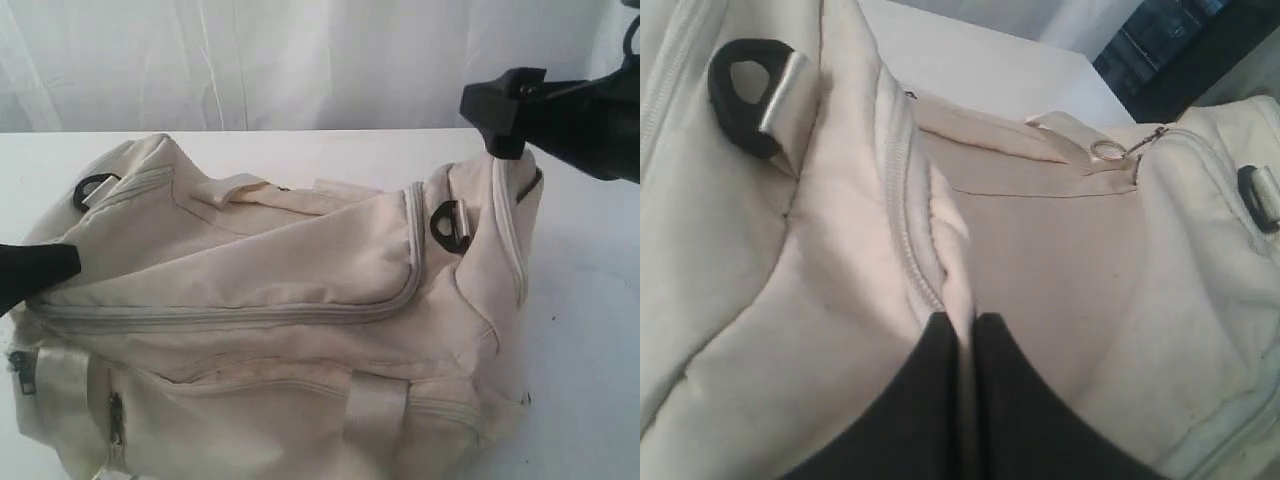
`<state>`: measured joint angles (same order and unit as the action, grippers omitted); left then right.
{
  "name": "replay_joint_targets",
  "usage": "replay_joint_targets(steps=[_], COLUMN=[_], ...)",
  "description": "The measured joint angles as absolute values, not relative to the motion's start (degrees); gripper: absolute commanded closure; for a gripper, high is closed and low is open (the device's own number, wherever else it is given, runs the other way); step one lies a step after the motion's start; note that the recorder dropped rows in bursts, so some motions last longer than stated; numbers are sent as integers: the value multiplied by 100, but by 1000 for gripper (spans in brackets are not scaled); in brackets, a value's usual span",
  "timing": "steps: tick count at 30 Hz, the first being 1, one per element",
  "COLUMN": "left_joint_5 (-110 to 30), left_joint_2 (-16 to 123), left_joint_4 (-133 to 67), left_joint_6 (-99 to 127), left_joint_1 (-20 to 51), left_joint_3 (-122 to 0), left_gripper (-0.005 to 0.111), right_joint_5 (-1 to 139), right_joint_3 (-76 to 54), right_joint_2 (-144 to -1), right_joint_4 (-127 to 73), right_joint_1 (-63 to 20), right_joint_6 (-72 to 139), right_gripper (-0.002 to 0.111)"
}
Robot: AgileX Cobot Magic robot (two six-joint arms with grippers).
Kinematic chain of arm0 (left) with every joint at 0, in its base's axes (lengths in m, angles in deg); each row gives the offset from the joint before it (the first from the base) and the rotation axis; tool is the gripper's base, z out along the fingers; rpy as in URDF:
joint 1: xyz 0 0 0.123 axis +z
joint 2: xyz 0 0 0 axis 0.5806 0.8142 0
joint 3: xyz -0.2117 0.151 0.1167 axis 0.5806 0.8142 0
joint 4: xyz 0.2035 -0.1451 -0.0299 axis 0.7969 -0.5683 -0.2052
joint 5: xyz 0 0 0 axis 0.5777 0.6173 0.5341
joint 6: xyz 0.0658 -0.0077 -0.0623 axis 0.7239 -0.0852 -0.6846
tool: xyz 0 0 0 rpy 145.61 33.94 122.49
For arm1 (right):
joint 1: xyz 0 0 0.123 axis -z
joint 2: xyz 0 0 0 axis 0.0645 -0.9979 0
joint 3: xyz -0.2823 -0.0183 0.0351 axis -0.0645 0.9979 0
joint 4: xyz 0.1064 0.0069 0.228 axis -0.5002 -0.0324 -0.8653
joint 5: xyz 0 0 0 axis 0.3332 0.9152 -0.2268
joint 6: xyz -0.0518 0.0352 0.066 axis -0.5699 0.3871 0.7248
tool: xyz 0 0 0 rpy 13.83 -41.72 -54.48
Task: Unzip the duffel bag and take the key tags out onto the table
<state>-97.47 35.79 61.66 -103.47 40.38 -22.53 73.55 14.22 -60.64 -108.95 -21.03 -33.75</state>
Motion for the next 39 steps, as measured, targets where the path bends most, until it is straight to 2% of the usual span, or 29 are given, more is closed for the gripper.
replay_joint_targets(steps=[6, 9, 17, 23, 29, 39], left_joint_5=[-9924, -9976, -9535, -8524, -8260, -7456], left_joint_2=[3566, 3558, 3544, 3616, 4396, 6493], left_joint_4=[6129, 5975, 3718, 2848, 3082, 4980], left_joint_6=[-10015, -9803, -7878, -6867, -7043, -8558], left_joint_1=[4038, 4038, 4038, 4038, 3857, 2674], left_joint_3=[-2338, -2347, -2347, -2782, -3817, -5544], left_gripper=[42, 29, 27, 27, 27, 27], right_joint_5=[7758, 7758, 7373, 7384, 7569, 7677], right_joint_3=[1485, 1686, 2037, 2059, 1850, 1551], right_joint_2=[-5766, -5816, -5977, -6139, -6738, -7123], right_joint_4=[-10892, -10883, -10868, -10868, -10921, -10943], right_joint_1=[-2103, -2103, -2103, -2103, -2103, -2103], right_joint_6=[-3149, -3079, -2477, -2385, -2385, -2223], right_gripper=[14, 14, 14, 14, 14, 14])
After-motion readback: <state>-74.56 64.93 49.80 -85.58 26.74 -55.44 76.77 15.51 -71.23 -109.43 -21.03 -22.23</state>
